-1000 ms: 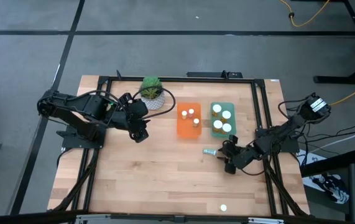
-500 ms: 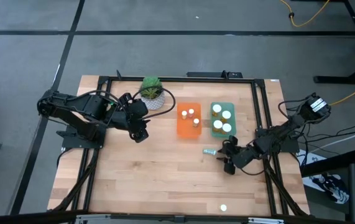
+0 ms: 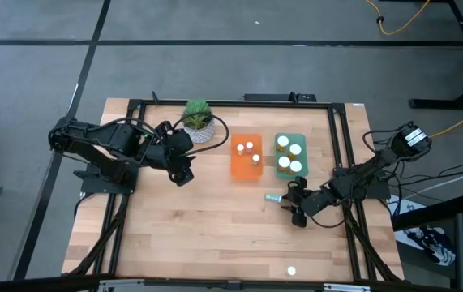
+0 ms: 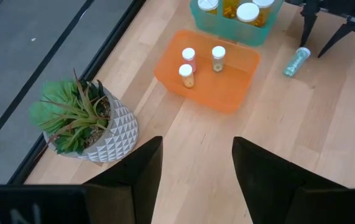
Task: Pick and place medicine bottles into bin by pill shape (circle, oval)
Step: Adjust the small blue bottle
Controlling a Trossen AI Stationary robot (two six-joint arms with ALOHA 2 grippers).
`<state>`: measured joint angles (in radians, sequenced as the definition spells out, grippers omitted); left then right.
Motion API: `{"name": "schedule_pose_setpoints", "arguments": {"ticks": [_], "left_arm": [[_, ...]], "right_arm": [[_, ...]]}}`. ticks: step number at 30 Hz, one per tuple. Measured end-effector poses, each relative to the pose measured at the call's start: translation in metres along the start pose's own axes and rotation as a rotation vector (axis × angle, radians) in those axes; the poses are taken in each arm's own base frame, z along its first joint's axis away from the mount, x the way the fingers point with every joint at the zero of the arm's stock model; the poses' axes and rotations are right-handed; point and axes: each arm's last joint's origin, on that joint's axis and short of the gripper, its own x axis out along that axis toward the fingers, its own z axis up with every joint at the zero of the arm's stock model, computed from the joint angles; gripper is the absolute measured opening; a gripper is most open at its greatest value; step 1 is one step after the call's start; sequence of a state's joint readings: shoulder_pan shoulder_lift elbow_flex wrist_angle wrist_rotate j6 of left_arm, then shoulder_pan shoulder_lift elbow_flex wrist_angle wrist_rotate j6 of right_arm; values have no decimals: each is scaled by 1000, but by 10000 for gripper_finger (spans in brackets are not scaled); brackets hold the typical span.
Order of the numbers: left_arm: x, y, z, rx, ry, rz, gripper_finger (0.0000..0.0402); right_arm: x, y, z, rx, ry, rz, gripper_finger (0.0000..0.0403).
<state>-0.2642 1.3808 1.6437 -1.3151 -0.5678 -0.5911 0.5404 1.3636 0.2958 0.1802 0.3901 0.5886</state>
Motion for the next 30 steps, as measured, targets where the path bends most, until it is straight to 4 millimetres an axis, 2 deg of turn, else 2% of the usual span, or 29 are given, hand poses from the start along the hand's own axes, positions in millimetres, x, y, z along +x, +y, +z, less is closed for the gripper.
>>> {"name": "schedule_pose_setpoints", "arguments": {"ticks": [12, 16, 20, 26, 30], "left_arm": [[0, 0, 0, 1, 0, 0, 187], [0, 0, 0, 1, 0, 0, 187], [0, 0, 0, 14, 0, 0, 187], [0, 0, 0, 25, 0, 0, 187], [0, 0, 0, 26, 0, 0, 187]], "right_arm": [[0, 0, 0, 21, -6, -9, 182], [1, -6, 0, 183, -2, -60, 187], [2, -8, 1, 257, -5, -69, 222], [2, -7, 3, 242, -26, -49, 298], [3, -7, 3, 183, -36, -46, 315]]}}
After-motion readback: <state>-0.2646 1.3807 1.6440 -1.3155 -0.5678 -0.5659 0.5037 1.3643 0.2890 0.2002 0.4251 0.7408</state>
